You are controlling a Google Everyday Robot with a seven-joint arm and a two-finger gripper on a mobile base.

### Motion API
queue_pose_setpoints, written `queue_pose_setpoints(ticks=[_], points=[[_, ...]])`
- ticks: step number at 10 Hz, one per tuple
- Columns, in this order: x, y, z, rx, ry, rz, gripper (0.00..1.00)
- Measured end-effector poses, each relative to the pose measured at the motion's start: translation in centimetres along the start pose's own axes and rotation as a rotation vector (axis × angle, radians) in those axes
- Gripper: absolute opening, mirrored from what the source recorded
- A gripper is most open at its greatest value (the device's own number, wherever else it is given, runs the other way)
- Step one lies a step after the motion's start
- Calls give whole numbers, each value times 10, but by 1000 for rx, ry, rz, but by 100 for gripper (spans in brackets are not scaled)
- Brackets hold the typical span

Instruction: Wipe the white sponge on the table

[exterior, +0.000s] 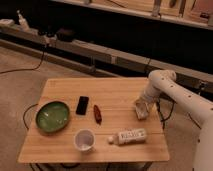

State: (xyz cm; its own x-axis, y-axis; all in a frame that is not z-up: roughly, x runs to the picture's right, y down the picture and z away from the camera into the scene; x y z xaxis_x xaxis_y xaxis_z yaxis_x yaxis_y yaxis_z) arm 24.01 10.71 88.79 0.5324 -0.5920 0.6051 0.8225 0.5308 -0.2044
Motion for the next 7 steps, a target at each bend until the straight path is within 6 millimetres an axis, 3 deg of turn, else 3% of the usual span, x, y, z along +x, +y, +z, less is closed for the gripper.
queue_pose_setpoints(ticks=[7], points=[[40, -55, 30, -14, -42, -117, 39]])
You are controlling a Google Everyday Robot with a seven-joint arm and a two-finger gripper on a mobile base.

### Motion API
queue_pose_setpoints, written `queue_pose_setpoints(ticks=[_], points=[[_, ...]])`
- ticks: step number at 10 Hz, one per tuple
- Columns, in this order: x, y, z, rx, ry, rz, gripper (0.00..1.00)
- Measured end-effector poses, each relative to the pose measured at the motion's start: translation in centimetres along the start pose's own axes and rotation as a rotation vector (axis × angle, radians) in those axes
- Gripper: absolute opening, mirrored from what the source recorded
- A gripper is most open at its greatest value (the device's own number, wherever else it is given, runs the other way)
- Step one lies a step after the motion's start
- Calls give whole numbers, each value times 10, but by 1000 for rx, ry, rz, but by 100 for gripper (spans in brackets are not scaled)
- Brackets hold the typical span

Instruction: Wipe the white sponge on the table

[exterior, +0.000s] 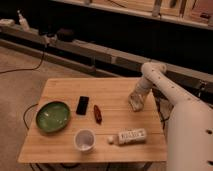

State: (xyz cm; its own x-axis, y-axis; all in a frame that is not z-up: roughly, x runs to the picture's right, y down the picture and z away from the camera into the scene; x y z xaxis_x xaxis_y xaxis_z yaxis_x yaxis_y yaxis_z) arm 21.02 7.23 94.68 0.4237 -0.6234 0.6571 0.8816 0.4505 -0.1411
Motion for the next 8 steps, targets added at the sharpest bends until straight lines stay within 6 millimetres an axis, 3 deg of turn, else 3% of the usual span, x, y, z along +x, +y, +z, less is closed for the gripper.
queue_pose_setpoints(ticks=[4, 6, 8], points=[[-1, -62, 18, -7, -59, -117, 39], [-7, -90, 14, -7, -85, -194, 39], [-17, -100, 13, -19, -112, -261, 39]])
